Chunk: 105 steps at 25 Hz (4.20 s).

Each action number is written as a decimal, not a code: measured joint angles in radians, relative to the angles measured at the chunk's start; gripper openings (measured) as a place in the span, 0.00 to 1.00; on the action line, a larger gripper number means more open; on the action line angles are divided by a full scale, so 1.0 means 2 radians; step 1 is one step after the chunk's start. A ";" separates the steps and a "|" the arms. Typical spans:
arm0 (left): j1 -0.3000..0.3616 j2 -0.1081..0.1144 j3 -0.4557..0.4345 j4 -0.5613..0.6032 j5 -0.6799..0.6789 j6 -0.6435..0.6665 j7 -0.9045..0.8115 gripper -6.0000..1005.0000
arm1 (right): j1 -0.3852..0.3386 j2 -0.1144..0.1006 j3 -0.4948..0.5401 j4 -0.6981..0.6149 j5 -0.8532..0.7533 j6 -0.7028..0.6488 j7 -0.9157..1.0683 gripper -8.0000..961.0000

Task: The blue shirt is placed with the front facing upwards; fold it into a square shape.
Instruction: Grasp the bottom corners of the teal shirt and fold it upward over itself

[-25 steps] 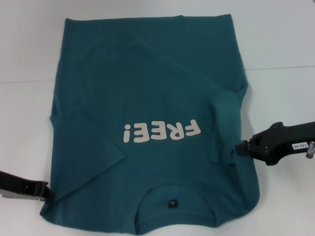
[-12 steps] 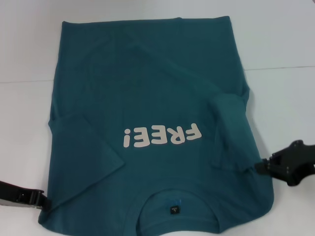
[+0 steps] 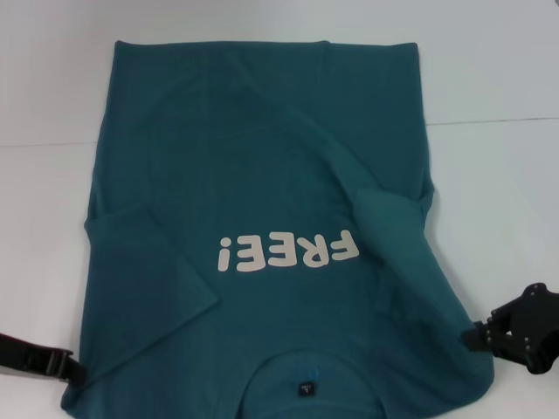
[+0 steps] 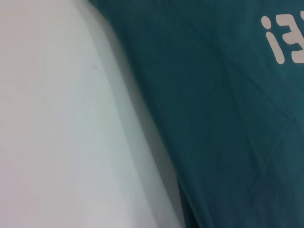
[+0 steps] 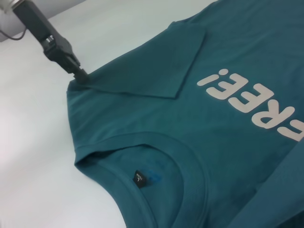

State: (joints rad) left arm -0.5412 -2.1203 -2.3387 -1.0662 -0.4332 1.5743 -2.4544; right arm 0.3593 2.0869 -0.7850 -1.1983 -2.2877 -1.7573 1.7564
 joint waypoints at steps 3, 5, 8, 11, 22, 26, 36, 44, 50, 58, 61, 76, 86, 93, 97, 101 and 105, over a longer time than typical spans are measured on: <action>0.005 0.000 -0.002 -0.001 0.000 0.004 0.008 0.02 | -0.004 0.001 0.000 0.000 0.001 -0.006 -0.001 0.02; 0.010 0.000 -0.003 -0.003 0.000 0.007 0.010 0.02 | -0.007 0.001 0.000 -0.001 0.001 -0.006 -0.003 0.02; 0.015 0.000 -0.006 -0.008 -0.003 0.011 0.018 0.02 | -0.009 0.001 0.001 -0.001 0.001 -0.010 -0.009 0.02; 0.017 0.000 -0.015 -0.009 -0.009 0.014 0.029 0.02 | -0.011 0.001 0.004 0.003 0.007 -0.012 -0.021 0.02; 0.023 0.000 -0.031 -0.002 -0.035 0.029 0.056 0.02 | -0.015 0.001 0.030 0.058 0.040 -0.020 -0.066 0.02; 0.031 -0.001 -0.041 0.000 -0.039 0.032 0.070 0.02 | -0.021 0.002 0.030 0.073 0.042 -0.021 -0.076 0.02; 0.042 0.003 -0.084 0.025 -0.055 0.046 0.122 0.02 | -0.045 0.001 0.061 0.092 0.047 -0.022 -0.110 0.02; 0.036 0.004 -0.084 0.036 -0.068 0.046 0.130 0.03 | -0.045 -0.012 0.085 0.094 0.043 -0.026 -0.116 0.02; 0.031 0.005 -0.084 0.048 -0.070 0.042 0.133 0.03 | -0.040 -0.028 0.107 0.095 0.039 -0.016 -0.114 0.02; 0.030 0.016 -0.107 0.066 -0.080 0.043 0.135 0.03 | -0.027 -0.032 0.107 0.100 0.008 0.010 -0.109 0.02; 0.029 0.028 -0.114 0.080 -0.104 0.046 0.135 0.03 | -0.016 -0.028 0.105 0.100 0.008 0.010 -0.108 0.02; 0.015 0.057 -0.189 0.142 -0.189 0.013 0.130 0.03 | 0.062 -0.010 0.171 0.104 0.034 0.050 -0.085 0.02; 0.007 0.042 -0.194 0.160 -0.249 -0.089 0.145 0.03 | 0.075 -0.006 0.171 0.123 0.079 0.141 -0.075 0.02; 0.003 0.024 -0.190 0.160 -0.305 -0.153 0.192 0.03 | 0.077 -0.001 0.167 0.142 0.096 0.206 -0.076 0.02; -0.003 0.015 -0.190 0.160 -0.317 -0.176 0.211 0.03 | 0.084 -0.001 0.166 0.156 0.099 0.226 -0.080 0.02; -0.011 0.008 -0.191 0.161 -0.330 -0.201 0.228 0.03 | 0.089 -0.001 0.165 0.163 0.111 0.238 -0.084 0.02; -0.010 0.003 -0.192 0.161 -0.360 -0.226 0.241 0.03 | 0.093 -0.001 0.165 0.164 0.132 0.251 -0.086 0.02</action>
State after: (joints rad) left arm -0.5616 -2.1140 -2.7235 -0.7452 -1.1537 1.1218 -1.9721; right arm 0.5455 2.0842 -0.4546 -0.8699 -2.0243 -1.2549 1.5850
